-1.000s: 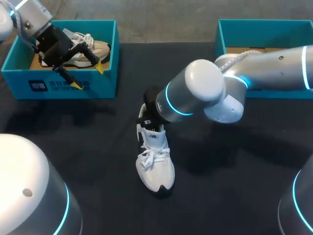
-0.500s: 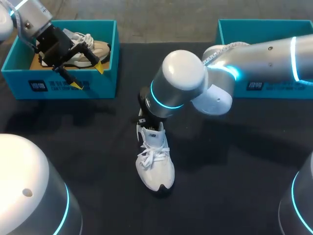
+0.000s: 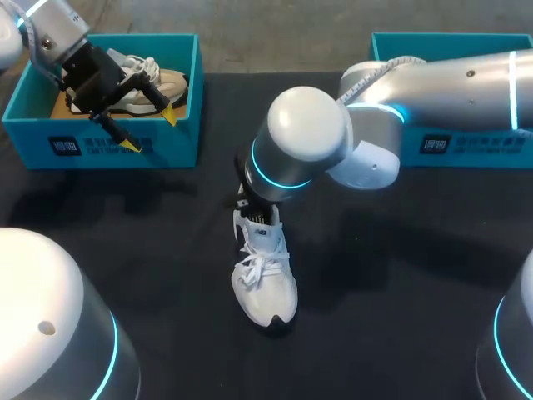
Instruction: Take the shoe out of the shoebox, open the shoe tongue, remove and reinsert the insole, then place the shoe into the shoebox
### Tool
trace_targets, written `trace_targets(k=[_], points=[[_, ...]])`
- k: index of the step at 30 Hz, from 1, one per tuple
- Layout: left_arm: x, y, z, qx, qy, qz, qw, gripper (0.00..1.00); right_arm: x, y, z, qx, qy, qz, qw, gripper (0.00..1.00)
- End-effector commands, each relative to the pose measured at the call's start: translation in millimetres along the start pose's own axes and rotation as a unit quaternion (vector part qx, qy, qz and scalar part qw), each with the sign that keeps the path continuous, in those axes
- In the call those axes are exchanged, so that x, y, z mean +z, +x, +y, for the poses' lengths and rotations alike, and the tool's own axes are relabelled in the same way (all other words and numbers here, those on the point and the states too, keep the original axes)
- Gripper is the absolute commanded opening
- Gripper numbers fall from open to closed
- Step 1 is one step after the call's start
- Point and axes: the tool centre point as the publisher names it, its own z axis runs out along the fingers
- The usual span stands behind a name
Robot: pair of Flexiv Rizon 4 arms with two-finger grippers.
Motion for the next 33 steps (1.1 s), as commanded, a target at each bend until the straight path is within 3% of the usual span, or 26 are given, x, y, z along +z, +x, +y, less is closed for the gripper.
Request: trace_targets(k=[1, 8, 24, 33], points=[[0, -0.3, -1, 0.000, -0.001, 0.001, 1.000, 1.00, -30, -1.1, 2.7, 0.000, 0.006, -0.017, 1.000, 0.00], [0, -0.3, -1, 0.000, -0.001, 0.001, 1.000, 1.00, -41, 1.4, 2.9, 0.000, 0.023, -0.037, 0.999, 0.00], [0, -0.3, -1, 0.000, -0.001, 0.001, 1.000, 1.00, -38, -2.3, -13.8, 0.031, 0.070, -0.057, 0.996, 0.00], [0, -0.3, -1, 0.000, -0.001, 0.001, 1.000, 1.00, -44, 10.1, -21.6, 0.043, 0.108, -0.056, 0.992, 0.00]])
